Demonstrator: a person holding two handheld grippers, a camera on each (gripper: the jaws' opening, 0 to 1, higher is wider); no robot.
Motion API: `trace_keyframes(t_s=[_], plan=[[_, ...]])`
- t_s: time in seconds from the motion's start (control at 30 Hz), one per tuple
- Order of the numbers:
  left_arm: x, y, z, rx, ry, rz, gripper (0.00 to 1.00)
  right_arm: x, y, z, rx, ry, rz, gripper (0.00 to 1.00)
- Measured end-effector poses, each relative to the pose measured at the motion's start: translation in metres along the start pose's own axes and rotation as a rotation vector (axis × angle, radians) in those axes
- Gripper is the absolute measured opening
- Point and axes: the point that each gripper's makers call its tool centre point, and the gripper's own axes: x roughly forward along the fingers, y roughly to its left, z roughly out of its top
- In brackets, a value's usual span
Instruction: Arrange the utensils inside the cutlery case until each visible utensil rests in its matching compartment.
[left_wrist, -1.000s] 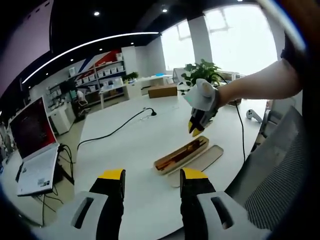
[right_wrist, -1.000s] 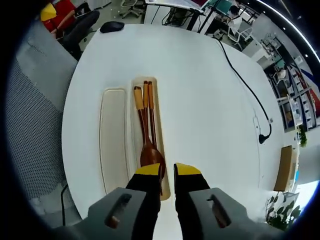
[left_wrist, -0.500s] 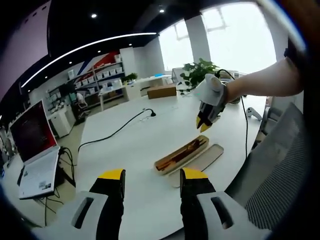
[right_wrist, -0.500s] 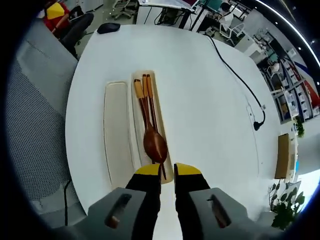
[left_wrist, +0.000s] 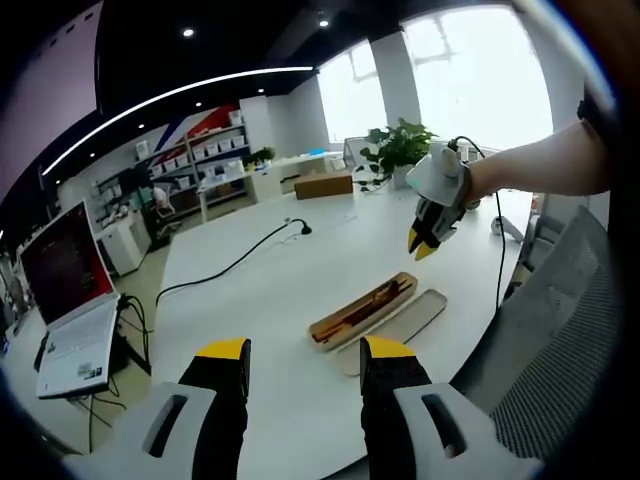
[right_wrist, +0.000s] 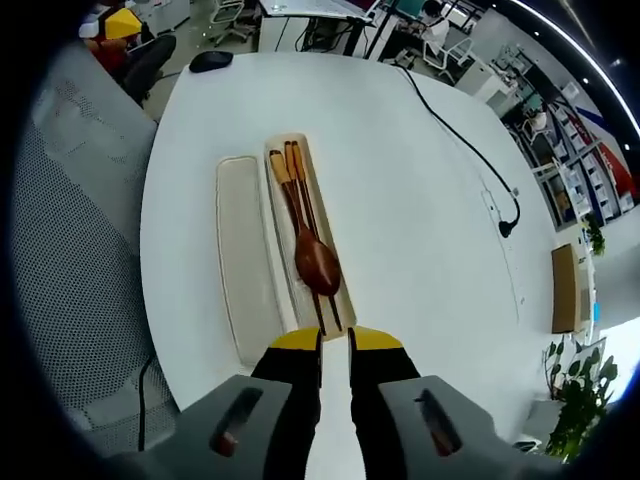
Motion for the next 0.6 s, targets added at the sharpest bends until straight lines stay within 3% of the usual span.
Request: trace_keyframes(t_s=[0.6], plan=[[-0.002,-0.001,0.0,-0.003,0.001,-0.002,0.45,-0.015,0.016,-0.014,0.058,-0.02,-0.005,0.07]])
